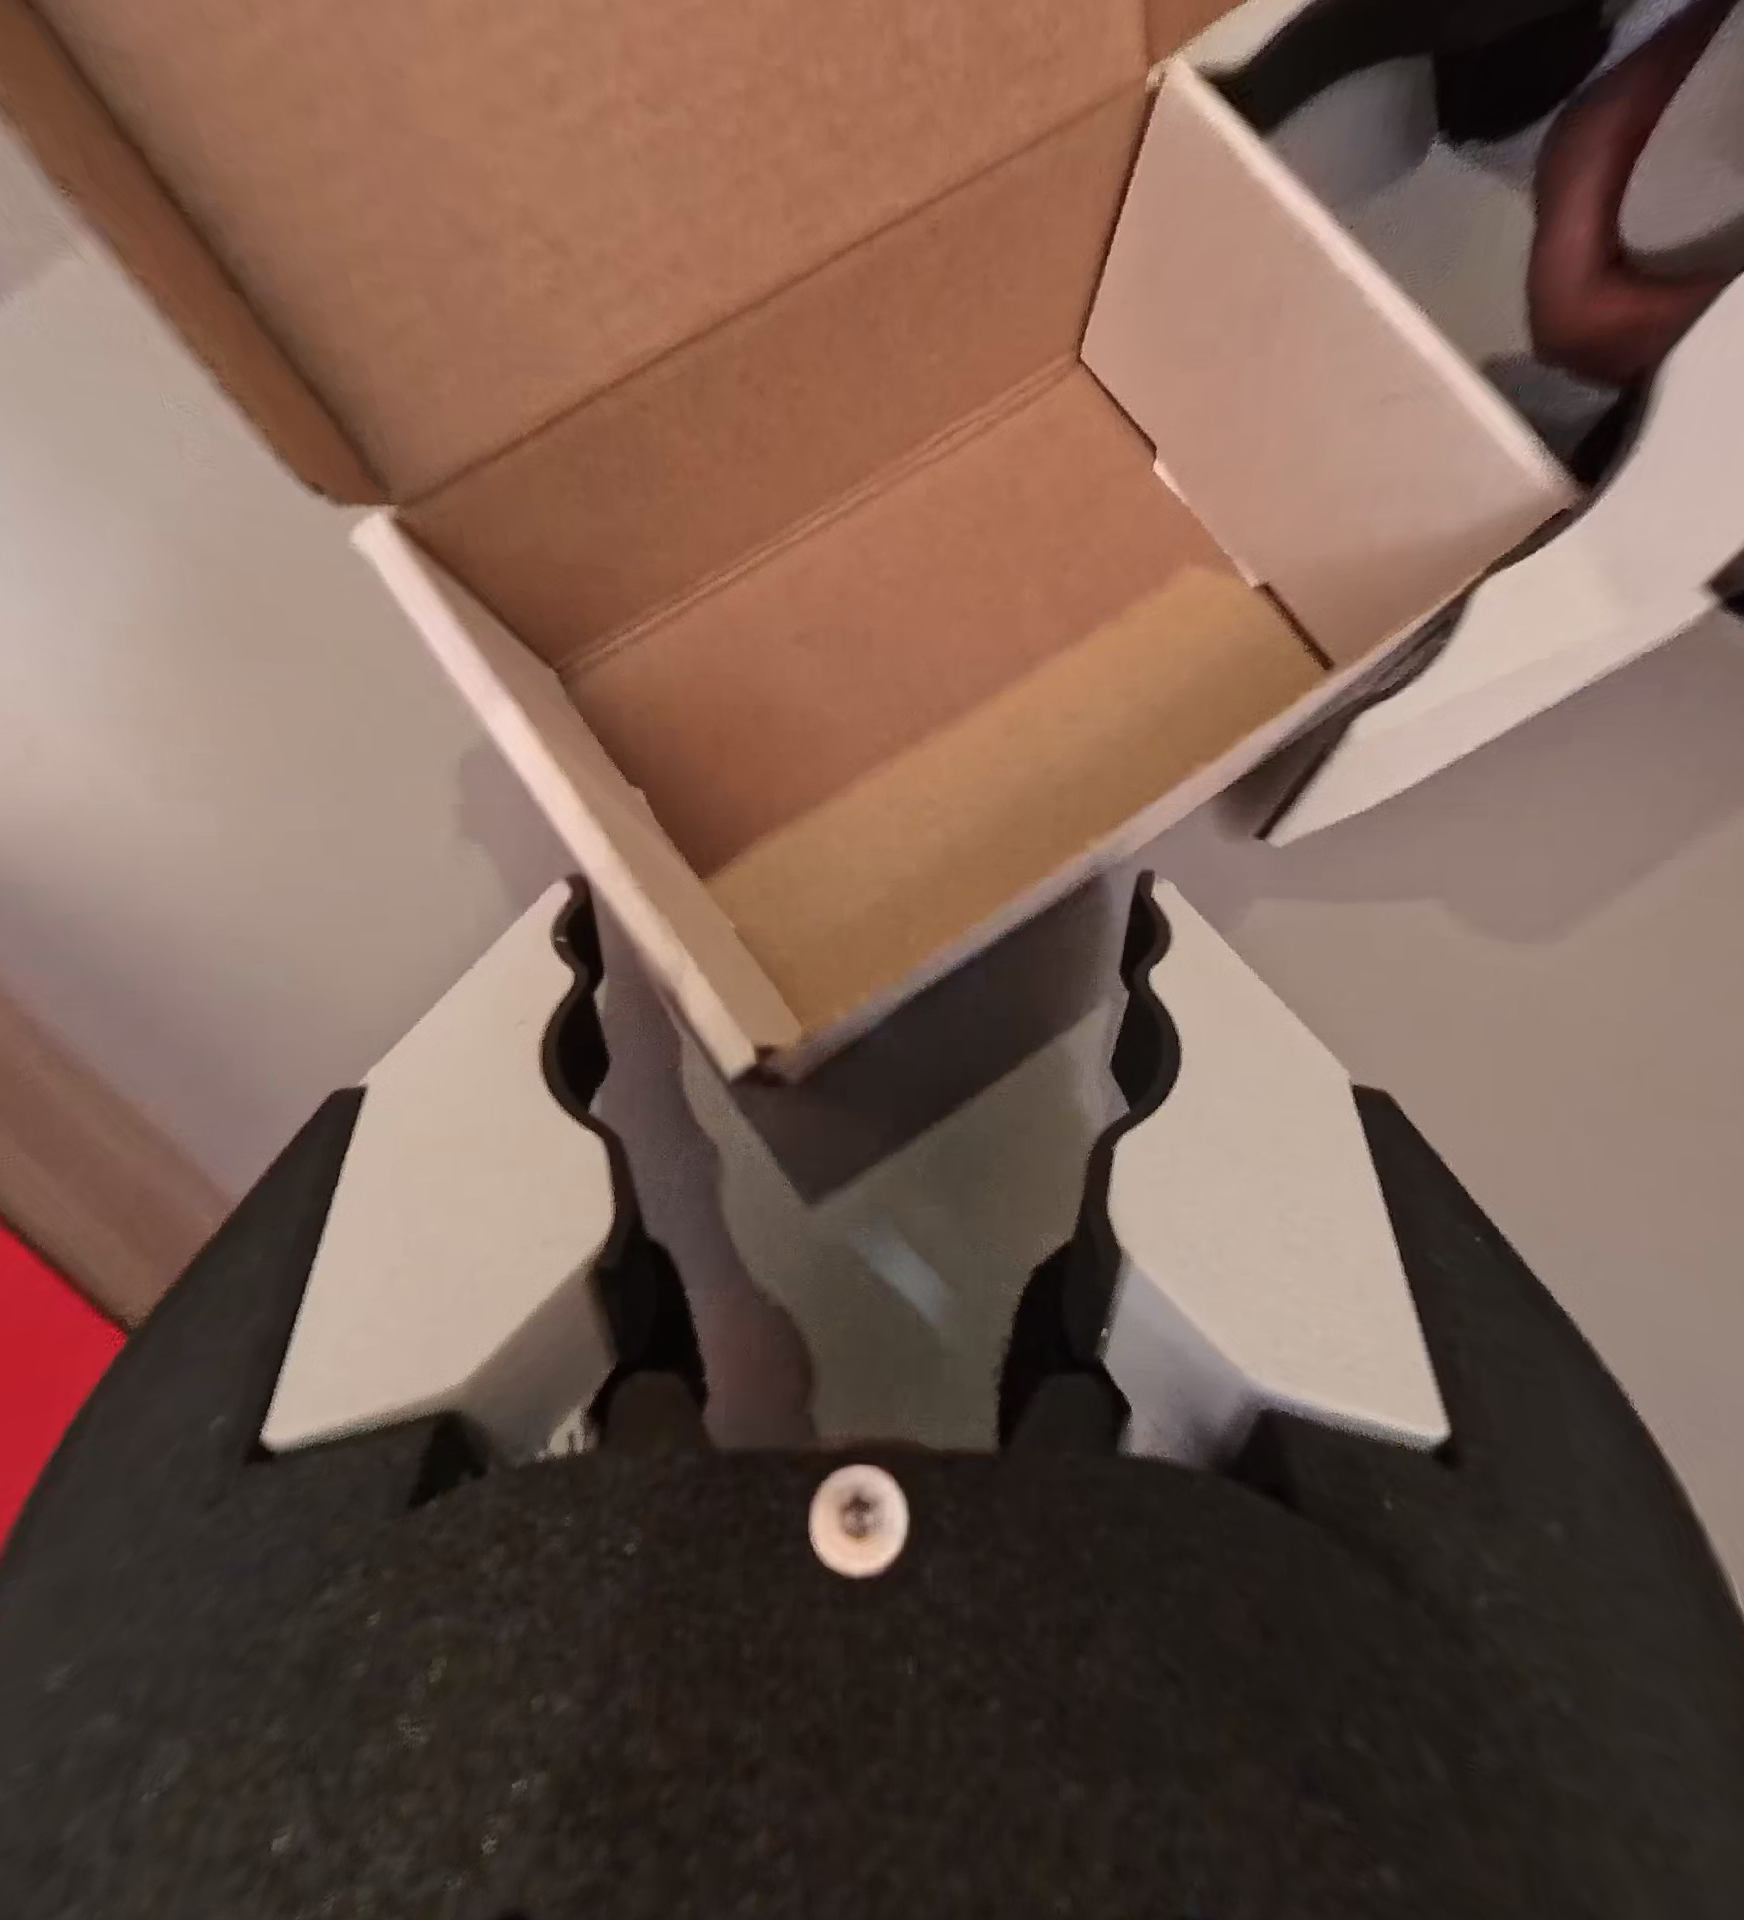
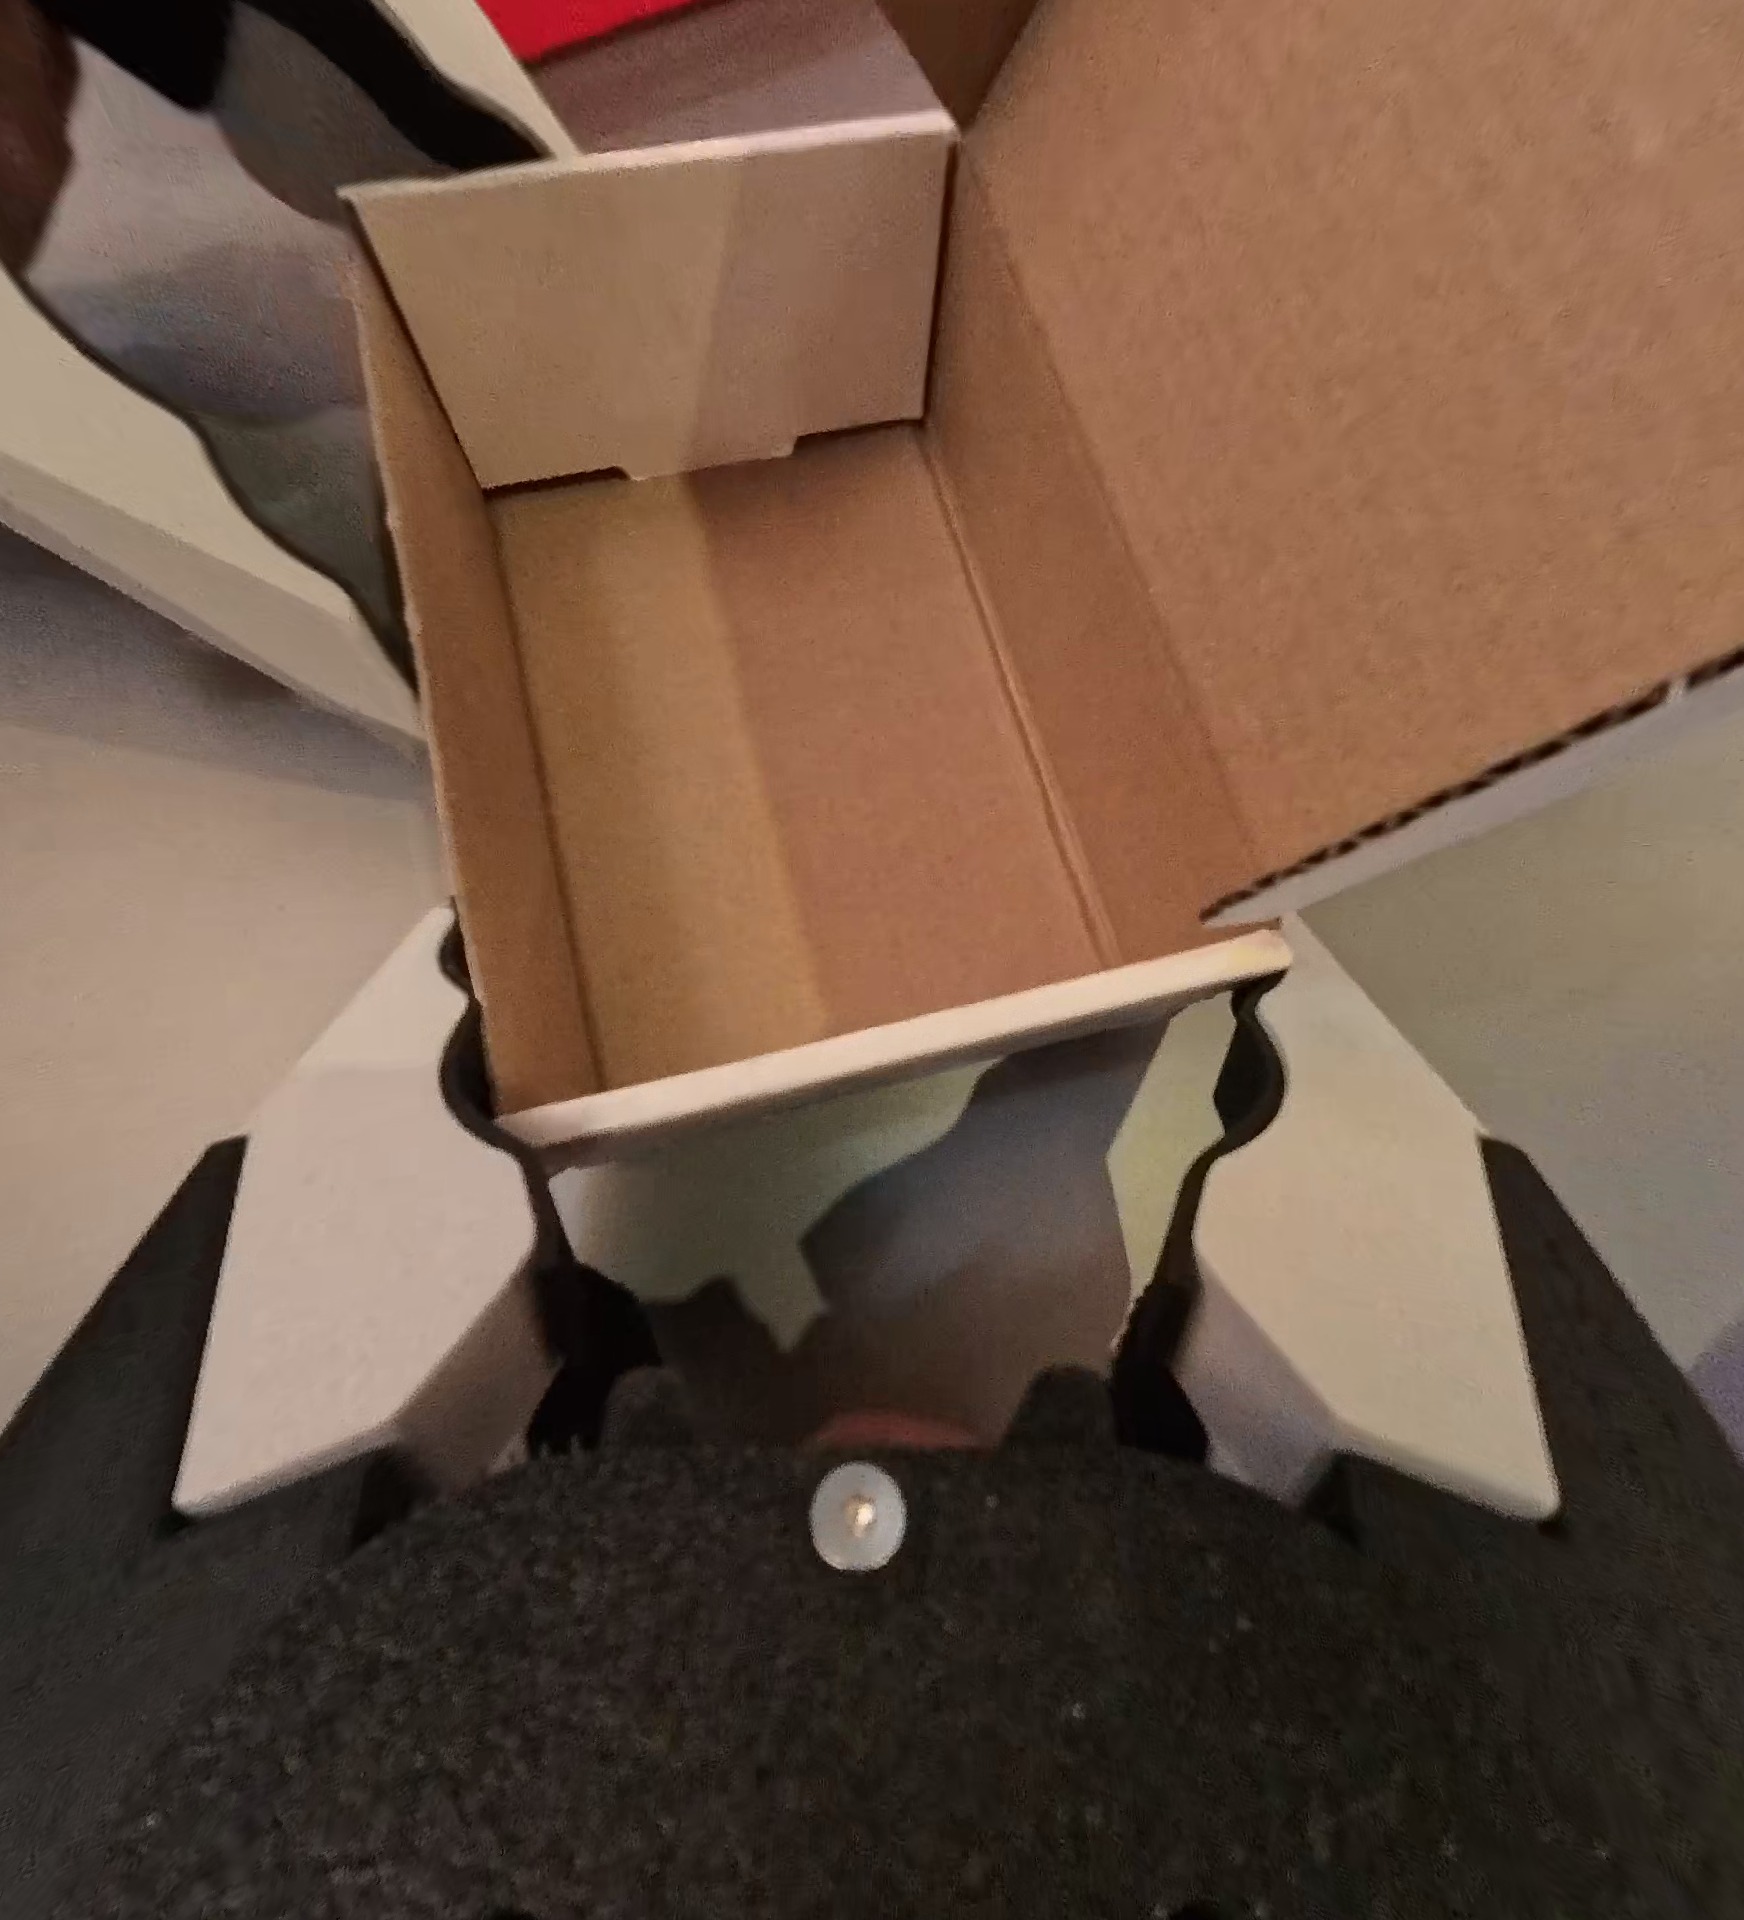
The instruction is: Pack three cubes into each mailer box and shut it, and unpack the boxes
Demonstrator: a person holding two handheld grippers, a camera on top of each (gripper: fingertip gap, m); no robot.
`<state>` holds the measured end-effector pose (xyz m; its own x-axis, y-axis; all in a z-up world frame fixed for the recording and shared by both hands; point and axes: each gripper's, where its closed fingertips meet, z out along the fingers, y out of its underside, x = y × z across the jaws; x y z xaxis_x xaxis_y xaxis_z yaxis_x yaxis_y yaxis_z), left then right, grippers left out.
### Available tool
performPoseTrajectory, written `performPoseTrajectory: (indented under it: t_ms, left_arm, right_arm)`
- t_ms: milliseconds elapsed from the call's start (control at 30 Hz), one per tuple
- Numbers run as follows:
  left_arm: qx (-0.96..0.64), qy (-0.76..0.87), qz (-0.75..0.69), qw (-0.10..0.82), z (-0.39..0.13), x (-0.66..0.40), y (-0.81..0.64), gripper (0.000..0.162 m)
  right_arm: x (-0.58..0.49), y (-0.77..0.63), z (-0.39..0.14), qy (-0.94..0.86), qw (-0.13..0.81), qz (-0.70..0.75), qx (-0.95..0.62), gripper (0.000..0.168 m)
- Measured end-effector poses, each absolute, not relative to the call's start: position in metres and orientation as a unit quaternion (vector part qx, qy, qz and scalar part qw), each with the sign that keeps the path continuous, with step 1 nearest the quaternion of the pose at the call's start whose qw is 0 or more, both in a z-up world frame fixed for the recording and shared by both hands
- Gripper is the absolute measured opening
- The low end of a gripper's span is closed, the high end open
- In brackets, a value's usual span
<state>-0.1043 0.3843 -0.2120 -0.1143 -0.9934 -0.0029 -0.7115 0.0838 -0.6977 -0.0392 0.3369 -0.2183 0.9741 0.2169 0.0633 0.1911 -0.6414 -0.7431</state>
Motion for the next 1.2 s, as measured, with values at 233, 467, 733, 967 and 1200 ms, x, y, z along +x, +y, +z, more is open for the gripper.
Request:
performPoseTrajectory:
  t_ms: [233,467,733,967,1200]
  left_arm:
    - [-0.623,0.622,-0.353,0.317,-0.131,-0.173,0.358,0.1]
    - [-0.688,0.533,-0.331,0.365,-0.156,-0.258,0.369,0.08]
    - [-0.715,0.534,-0.265,0.365,-0.144,-0.27,0.441,0.085]
    - [-0.651,0.685,-0.073,0.32,-0.14,-0.268,0.541,0.08]
    - [-0.624,0.766,0.008,0.156,-0.171,-0.235,0.608,0.085]
  right_arm:
    - [-0.025,0.331,-0.219,-0.094,0.398,0.005,-0.913,0.139]
    - [-0.022,0.317,-0.221,-0.083,0.385,0.005,-0.919,0.138]
    - [-0.022,0.317,-0.221,-0.081,0.383,0.0,-0.92,0.138]
    - [-0.021,0.313,-0.22,-0.077,0.395,0.008,-0.916,0.138]
    - [-0.021,0.312,-0.221,-0.082,0.388,0.003,-0.918,0.138]
